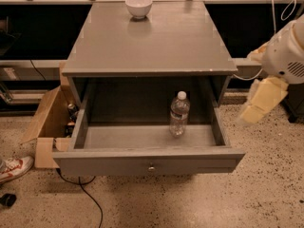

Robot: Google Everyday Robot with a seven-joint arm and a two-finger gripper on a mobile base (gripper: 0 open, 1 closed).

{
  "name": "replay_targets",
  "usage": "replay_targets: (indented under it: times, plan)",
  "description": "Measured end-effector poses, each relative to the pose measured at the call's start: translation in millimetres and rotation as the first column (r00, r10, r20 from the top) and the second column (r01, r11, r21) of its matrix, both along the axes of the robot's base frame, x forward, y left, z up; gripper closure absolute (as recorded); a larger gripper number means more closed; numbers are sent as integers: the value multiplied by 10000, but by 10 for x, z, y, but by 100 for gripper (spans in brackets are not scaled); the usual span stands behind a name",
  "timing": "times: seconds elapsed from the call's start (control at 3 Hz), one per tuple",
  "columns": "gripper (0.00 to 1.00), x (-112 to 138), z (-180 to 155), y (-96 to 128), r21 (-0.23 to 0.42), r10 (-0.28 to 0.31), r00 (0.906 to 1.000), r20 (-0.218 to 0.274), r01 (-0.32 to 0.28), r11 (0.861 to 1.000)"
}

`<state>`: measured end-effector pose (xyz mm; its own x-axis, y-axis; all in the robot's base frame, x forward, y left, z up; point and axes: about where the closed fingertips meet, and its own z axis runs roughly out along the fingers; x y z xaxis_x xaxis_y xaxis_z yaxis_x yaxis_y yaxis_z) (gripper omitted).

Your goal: Pick water bottle from top drawer and place on counter

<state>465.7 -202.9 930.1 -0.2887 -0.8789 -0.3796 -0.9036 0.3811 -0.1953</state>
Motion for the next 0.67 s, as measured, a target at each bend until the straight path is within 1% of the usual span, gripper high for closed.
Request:
replay_targets:
  times: [0.33, 0.67]
  plan:
    - [0, 197, -314, 135, 1591, -679, 9976, 96, 655, 9851]
    - [0, 397, -542, 259, 3005, -1468, 9888, 251, 1326, 9445]
